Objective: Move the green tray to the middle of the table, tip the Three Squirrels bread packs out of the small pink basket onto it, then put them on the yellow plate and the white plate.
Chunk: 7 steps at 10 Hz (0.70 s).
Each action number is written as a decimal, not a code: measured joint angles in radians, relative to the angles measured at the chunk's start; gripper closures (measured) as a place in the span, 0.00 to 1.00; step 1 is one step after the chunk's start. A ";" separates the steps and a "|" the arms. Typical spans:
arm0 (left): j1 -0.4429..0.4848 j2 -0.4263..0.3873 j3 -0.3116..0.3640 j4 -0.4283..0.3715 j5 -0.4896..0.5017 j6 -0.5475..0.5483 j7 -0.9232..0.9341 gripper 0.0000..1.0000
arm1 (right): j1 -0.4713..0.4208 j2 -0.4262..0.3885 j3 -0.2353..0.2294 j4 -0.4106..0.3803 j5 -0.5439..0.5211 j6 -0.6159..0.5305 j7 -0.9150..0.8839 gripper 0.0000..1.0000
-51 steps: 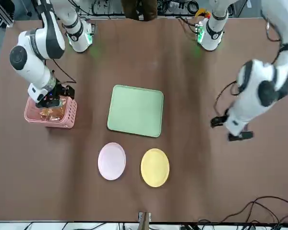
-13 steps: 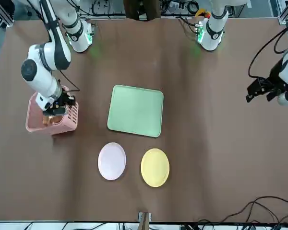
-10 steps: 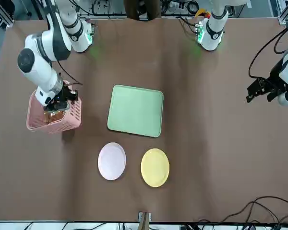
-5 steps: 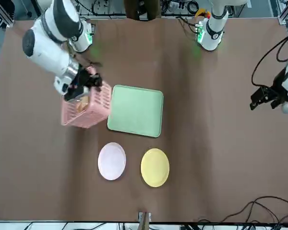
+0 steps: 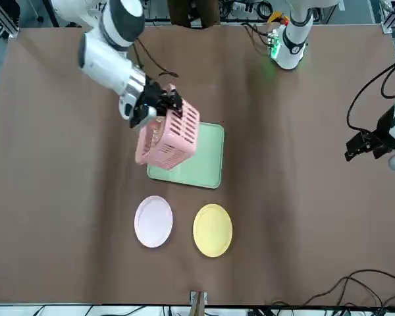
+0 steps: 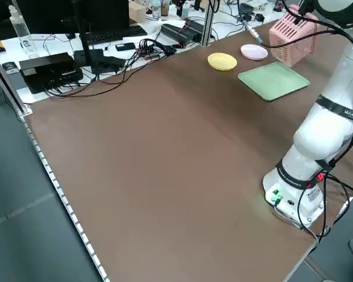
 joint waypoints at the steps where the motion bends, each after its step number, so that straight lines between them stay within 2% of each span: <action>1: -0.001 0.000 -0.003 0.002 0.000 -0.004 0.000 0.00 | 0.033 0.031 0.000 0.029 0.074 0.023 -0.026 0.93; 4: -0.005 0.000 -0.027 0.003 0.000 -0.007 0.000 0.00 | 0.087 0.090 0.003 0.058 0.477 0.040 -0.353 0.93; 5: -0.006 0.000 -0.049 0.003 0.000 -0.010 -0.003 0.00 | 0.069 0.116 0.025 0.059 0.613 0.040 -0.477 0.93; 6: -0.009 0.002 -0.063 0.003 0.000 -0.013 -0.004 0.00 | 0.006 0.145 0.101 0.064 0.741 0.040 -0.599 0.93; 7: -0.009 0.003 -0.066 0.002 0.000 -0.016 -0.002 0.00 | -0.081 0.174 0.211 0.071 0.863 0.041 -0.725 0.93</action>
